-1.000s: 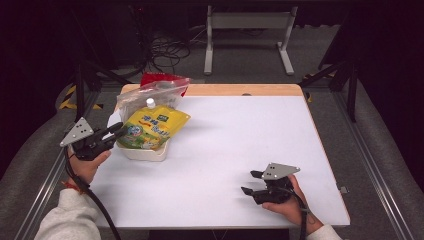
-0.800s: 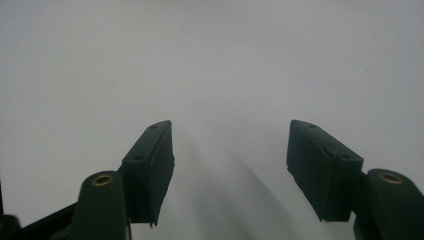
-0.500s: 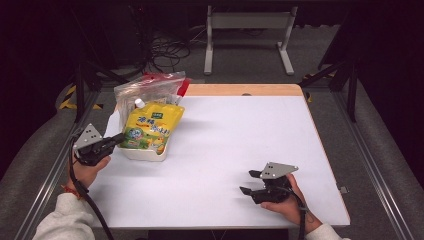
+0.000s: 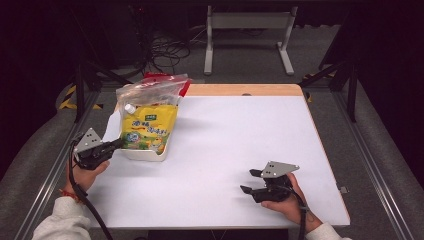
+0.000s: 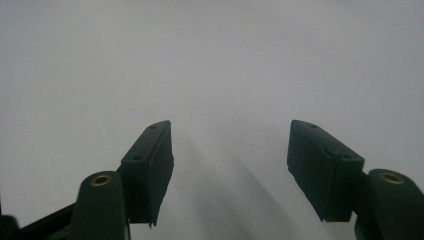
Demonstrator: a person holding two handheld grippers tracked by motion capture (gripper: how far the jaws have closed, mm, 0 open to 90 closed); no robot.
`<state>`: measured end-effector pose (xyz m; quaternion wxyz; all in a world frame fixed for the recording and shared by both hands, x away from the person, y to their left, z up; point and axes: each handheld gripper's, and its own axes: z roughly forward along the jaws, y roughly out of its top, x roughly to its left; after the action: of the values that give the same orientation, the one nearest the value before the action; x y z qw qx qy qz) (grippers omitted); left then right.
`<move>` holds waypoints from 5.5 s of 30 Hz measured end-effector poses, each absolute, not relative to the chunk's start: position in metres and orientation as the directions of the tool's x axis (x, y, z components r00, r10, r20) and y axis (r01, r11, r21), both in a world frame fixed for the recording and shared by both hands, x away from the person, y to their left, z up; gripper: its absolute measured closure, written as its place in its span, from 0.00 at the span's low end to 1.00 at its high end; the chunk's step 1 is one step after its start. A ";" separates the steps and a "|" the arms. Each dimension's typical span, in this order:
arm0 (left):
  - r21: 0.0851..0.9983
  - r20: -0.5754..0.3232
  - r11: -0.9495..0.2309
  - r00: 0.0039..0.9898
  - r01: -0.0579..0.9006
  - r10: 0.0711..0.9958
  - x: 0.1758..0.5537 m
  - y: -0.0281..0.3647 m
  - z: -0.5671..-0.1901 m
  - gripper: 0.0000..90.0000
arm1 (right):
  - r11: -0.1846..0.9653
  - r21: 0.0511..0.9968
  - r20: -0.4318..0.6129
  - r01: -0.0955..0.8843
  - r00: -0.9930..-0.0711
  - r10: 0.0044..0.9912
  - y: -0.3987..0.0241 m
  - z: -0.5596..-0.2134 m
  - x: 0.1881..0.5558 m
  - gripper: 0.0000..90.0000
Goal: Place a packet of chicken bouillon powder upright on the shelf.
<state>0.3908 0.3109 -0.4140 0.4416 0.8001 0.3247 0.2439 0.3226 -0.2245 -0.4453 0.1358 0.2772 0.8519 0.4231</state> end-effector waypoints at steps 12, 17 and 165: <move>0.918 0.041 -0.289 0.662 0.270 0.749 0.392 0.306 -0.407 0.75 | 0.479 0.805 -0.001 0.351 -0.806 0.593 -0.228 -0.442 0.321 0.38; 0.922 0.008 -0.262 0.664 0.284 0.747 0.400 0.294 -0.407 0.59 | 0.481 0.802 0.000 0.354 -0.805 0.593 -0.228 -0.443 0.321 0.38; 0.793 0.111 -0.562 0.850 0.236 0.514 0.313 0.145 -0.455 0.05 | 0.542 0.783 -0.206 0.306 -0.694 0.690 -0.283 -0.447 0.289 0.08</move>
<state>0.3128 0.1447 -0.4547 0.4151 0.8677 0.2162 0.1675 0.2890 -0.2830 -0.4472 0.2552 0.2965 0.8400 0.3759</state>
